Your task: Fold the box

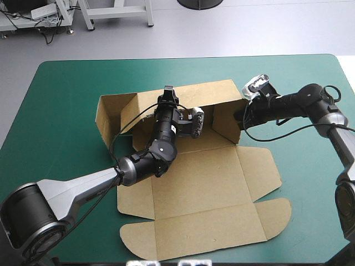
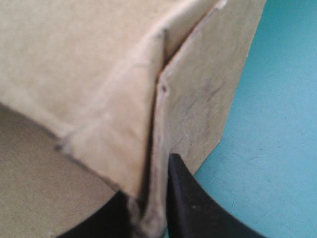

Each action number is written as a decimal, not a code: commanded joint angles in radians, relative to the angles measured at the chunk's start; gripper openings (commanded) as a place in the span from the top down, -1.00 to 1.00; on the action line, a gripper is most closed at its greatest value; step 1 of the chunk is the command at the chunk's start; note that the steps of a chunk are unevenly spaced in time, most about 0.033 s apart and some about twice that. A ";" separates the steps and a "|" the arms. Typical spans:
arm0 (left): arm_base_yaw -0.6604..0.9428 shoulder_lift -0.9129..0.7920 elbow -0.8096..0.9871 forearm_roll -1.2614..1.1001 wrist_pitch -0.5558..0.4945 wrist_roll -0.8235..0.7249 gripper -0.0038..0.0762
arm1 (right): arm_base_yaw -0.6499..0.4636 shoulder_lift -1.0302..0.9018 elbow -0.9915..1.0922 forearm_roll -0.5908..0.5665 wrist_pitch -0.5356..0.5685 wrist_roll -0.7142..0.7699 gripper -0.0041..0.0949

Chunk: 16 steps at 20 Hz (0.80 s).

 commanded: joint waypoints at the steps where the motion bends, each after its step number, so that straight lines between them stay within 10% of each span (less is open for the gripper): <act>1: -0.003 -0.046 -0.027 0.037 0.028 -0.068 0.04 | 0.002 -0.027 -0.005 -0.003 0.025 0.013 0.91; 13: -0.200 -0.314 -0.068 0.035 0.069 -0.517 0.29 | 0.002 -0.027 -0.005 -0.014 0.023 0.140 0.91; 16: -0.143 -0.394 -0.068 0.031 0.093 -0.608 0.71 | 0.015 -0.029 -0.005 -0.014 0.023 0.189 0.91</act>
